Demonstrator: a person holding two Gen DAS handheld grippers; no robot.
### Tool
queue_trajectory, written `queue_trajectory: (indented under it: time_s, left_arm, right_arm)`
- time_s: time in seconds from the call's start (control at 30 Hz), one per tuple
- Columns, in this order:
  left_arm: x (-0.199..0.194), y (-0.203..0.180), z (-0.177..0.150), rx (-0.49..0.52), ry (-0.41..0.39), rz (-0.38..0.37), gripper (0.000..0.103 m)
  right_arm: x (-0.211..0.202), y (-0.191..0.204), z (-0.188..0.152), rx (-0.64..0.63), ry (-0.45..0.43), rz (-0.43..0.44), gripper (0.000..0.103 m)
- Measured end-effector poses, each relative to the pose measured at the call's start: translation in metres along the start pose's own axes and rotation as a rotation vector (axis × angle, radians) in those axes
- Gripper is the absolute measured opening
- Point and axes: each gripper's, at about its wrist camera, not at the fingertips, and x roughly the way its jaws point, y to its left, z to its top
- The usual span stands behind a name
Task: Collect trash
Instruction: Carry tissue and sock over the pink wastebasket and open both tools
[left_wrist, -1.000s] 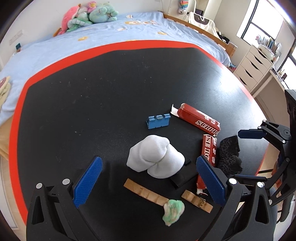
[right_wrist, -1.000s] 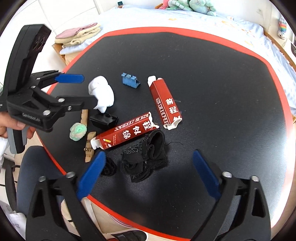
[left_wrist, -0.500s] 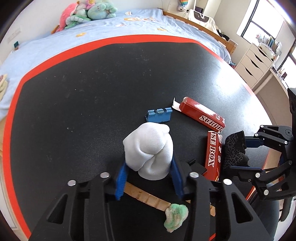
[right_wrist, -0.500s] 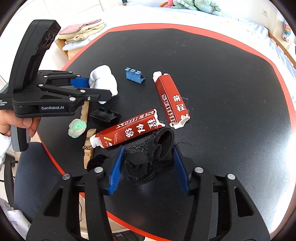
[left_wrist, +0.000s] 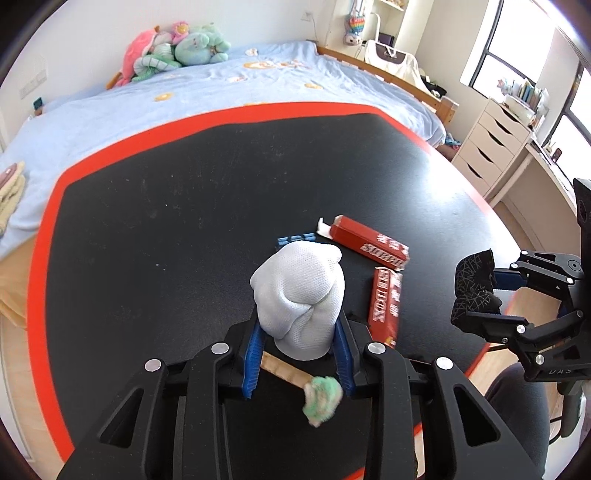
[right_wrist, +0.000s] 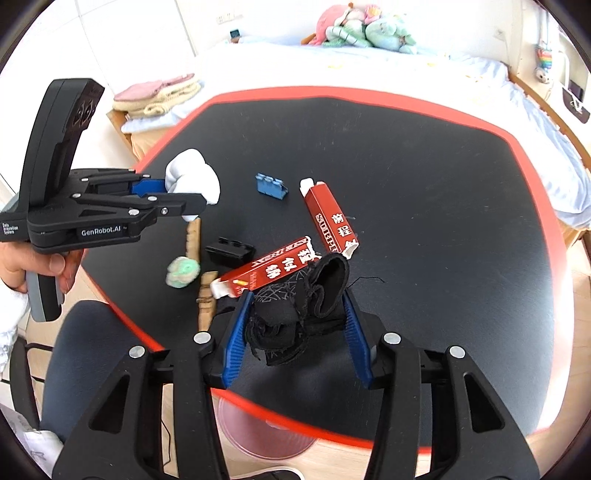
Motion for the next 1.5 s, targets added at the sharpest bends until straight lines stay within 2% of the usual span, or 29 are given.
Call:
queue_trajectory:
  time_s: [0.5, 0.7, 1.07, 1.33, 1.37, 1.43, 1.47, 1.5]
  left_arm:
    - [-0.063, -0.054, -0.05, 0.073, -0.057, -0.037, 0.033]
    - [-0.069, -0.069, -0.076, 0.088, -0.044, -0.066, 0.033]
    - [-0.065, -0.091, -0.118, 0.112, 0.015, -0.104, 0.033]
    - [-0.066, -0.101, -0.125, 0.129, 0.026, -0.119, 0.034]
    - [-0.066, -0.102, -0.125, 0.13, 0.026, -0.12, 0.035]
    - [-0.066, -0.104, -0.125, 0.134, 0.028, -0.129, 0.045]
    - [-0.066, -0.104, -0.125, 0.135, 0.023, -0.125, 0.059]
    - [-0.066, -0.104, -0.125, 0.125, 0.009, -0.106, 0.078]
  right_arm:
    - [-0.056, 0.058, -0.033, 0.008, -0.085, -0.012, 0.048]
    - [-0.067, 0.07, -0.061, 0.009, -0.078, -0.009, 0.048]
    - [-0.06, 0.087, -0.105, 0.008, -0.021, 0.012, 0.049]
    - [-0.061, 0.088, -0.115, 0.013, -0.021, 0.021, 0.049]
    - [-0.061, 0.088, -0.116, 0.013, -0.021, 0.025, 0.051]
    - [-0.062, 0.087, -0.116, 0.014, -0.018, 0.029, 0.058]
    - [-0.062, 0.086, -0.116, 0.017, -0.019, 0.026, 0.07]
    - [-0.063, 0.085, -0.117, 0.023, -0.024, 0.02, 0.081]
